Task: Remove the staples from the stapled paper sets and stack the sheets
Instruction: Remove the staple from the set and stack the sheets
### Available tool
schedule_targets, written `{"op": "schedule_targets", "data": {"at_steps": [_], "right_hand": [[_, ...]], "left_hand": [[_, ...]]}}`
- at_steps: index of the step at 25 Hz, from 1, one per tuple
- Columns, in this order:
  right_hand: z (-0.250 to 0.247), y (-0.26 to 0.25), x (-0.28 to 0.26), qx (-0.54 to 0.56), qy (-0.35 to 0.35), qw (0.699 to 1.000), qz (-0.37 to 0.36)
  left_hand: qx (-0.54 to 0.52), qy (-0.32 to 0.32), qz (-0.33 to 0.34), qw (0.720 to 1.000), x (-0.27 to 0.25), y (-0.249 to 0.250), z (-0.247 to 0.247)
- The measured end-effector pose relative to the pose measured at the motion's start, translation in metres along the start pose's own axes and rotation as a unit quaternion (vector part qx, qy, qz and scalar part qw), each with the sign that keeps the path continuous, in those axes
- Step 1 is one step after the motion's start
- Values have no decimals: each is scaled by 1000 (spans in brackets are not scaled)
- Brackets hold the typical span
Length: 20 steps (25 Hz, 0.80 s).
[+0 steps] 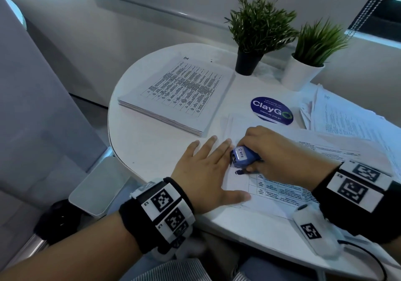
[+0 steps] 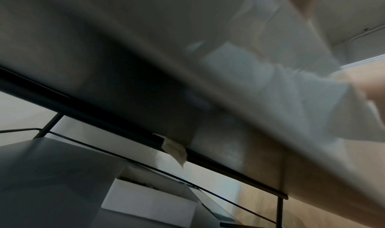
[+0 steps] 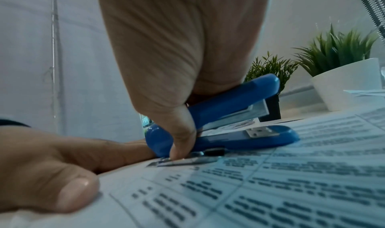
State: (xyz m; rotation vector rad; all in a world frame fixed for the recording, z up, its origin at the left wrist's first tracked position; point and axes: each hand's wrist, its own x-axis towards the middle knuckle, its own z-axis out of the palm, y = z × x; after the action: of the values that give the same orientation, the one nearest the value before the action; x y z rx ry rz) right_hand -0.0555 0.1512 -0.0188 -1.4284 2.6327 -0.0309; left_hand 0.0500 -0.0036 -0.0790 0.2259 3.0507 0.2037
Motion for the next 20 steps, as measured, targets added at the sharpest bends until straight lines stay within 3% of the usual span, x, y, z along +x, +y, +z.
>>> {"op": "schedule_targets", "data": {"at_steps": [5, 10, 12, 17, 20], "right_hand": [[-3, -5, -5, -33, 36, 997, -55], [-9, -2, -3, -23, -39, 999, 24], [-6, -1, -3, 7, -36, 999, 30], [0, -4, -10, -88, 32, 993, -73], [-4, -8, -8, -57, -24, 998, -22]], "left_hand": [[2, -1, 6, 1000, 1, -1, 1], [9, -10, -6, 1000, 2, 1, -2], [11, -19, -9, 1000, 2, 1, -2], [3, -13, -11, 1000, 3, 2, 0], [-2, -8, -8, 1000, 3, 0, 1]]}}
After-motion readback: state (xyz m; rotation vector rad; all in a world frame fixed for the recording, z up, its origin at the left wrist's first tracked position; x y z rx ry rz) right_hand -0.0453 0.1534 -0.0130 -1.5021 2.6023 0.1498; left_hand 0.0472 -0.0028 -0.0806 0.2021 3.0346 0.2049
